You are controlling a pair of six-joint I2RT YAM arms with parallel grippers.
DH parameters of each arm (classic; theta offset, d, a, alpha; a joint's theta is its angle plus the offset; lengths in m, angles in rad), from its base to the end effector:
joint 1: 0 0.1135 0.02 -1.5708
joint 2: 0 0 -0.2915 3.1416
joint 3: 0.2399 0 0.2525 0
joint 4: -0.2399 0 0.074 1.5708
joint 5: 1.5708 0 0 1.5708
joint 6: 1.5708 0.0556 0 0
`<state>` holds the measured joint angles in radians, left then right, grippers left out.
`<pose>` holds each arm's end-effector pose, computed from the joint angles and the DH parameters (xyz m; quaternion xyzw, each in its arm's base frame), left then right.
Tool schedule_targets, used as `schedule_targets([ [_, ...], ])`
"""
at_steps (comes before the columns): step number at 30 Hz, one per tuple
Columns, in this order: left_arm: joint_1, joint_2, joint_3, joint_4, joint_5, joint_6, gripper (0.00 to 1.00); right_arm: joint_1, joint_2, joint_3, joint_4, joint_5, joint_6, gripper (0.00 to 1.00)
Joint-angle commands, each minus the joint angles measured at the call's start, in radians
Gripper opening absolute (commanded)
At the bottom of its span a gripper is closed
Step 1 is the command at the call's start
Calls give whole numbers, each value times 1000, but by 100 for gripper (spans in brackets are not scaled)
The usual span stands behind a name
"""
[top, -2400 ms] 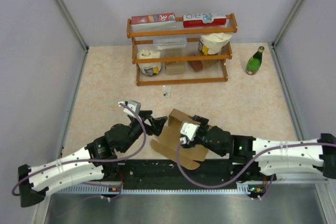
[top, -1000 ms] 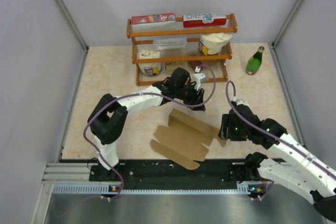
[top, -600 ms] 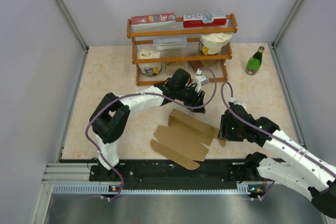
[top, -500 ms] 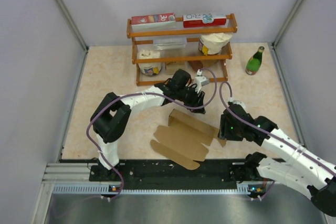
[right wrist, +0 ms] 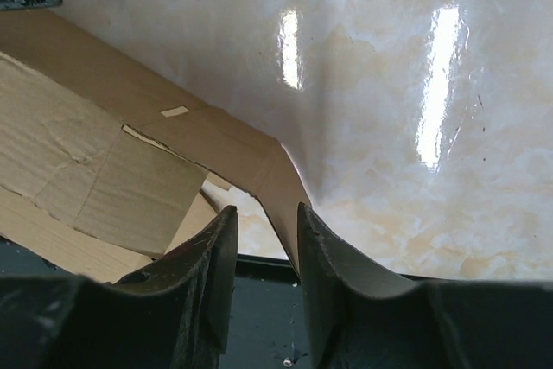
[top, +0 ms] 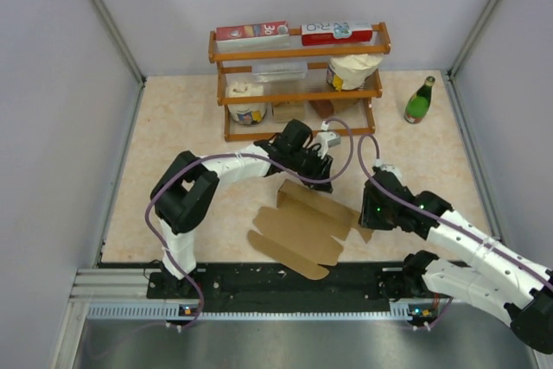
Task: Fold the paper box
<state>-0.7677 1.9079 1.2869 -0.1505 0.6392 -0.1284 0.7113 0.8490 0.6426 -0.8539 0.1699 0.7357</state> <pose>0.2906 -0.3265 0.2120 0.3909 0.7918 -0.4209 0.2075 0.1142 0.0860 0.2284 0.0332 0.9638 0.1050 0.2429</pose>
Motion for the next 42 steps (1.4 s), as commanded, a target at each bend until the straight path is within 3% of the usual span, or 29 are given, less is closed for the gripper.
schedule_targets([
  [1, 13, 10, -27, 35, 16, -5, 40, -9, 16, 12, 59, 16, -27, 32],
  [18, 57, 7, -44, -23, -24, 6, 38, -7, 41, -18, 194, 11, -110, 4],
  [28, 67, -82, -139, -15, -71, -25, 38, -9, 165, 40, 299, 55, -308, 2],
  [42, 82, -216, -161, -133, -372, -46, 40, -9, 232, 54, 573, 108, -484, 0],
])
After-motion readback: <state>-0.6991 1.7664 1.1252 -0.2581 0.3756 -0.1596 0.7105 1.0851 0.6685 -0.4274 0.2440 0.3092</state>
